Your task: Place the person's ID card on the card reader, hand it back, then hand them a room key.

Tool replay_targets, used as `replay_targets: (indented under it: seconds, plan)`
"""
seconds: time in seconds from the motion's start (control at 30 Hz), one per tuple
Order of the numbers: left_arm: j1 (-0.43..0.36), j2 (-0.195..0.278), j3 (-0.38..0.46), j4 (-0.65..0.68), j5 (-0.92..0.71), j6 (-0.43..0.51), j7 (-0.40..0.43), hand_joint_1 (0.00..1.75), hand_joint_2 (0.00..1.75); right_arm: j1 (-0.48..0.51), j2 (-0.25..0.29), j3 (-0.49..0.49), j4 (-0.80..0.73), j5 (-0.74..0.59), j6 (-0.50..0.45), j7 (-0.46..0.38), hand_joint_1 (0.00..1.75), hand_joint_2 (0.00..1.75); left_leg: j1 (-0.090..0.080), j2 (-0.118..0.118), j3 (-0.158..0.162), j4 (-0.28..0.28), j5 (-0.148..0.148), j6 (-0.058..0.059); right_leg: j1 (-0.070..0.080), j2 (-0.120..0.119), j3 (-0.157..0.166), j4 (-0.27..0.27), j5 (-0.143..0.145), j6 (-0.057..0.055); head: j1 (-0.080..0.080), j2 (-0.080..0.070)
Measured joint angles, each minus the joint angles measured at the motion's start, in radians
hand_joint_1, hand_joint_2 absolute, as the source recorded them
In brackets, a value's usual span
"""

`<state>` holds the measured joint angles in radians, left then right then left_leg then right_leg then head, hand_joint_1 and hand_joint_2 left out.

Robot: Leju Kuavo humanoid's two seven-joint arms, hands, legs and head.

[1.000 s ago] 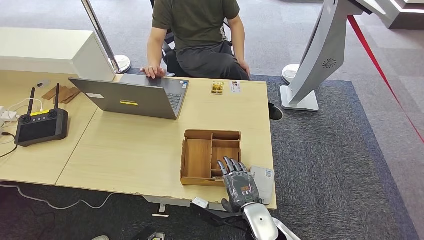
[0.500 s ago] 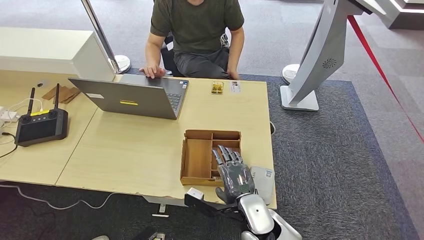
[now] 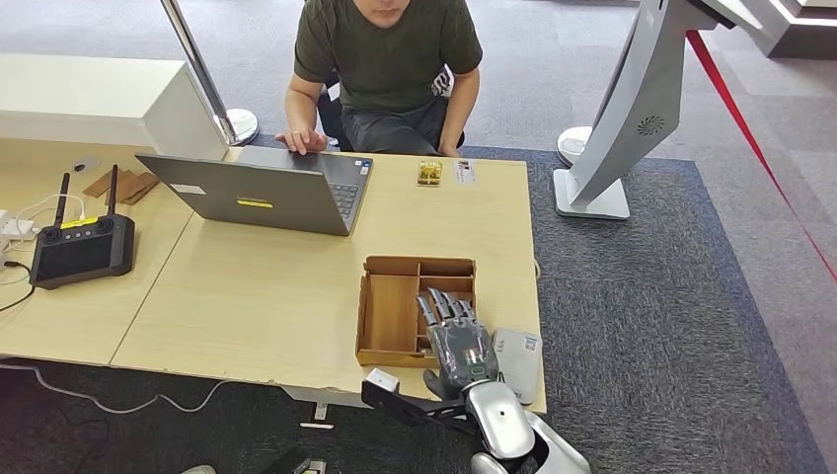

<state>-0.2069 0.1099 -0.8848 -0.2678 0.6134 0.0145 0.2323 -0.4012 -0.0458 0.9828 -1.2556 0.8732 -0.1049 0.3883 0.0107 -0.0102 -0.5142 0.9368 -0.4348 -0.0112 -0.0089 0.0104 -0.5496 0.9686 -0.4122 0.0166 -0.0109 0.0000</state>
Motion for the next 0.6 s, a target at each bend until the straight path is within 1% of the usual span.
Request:
replay_targets:
  seconds: [0.6]
  plan:
    - [0.0, 0.0, 0.002, 0.0, -0.004, 0.0, 0.0, 0.0, 1.75, -0.001, 0.002, 0.0, 0.006, -0.002, -0.005, 0.0, 0.0, 1.75, 0.0, 0.0, 0.0, 0.0, 0.0, 0.0, 0.0, 0.0, 0.0, 0.0, 0.0, 0.0, 0.0, 0.0]
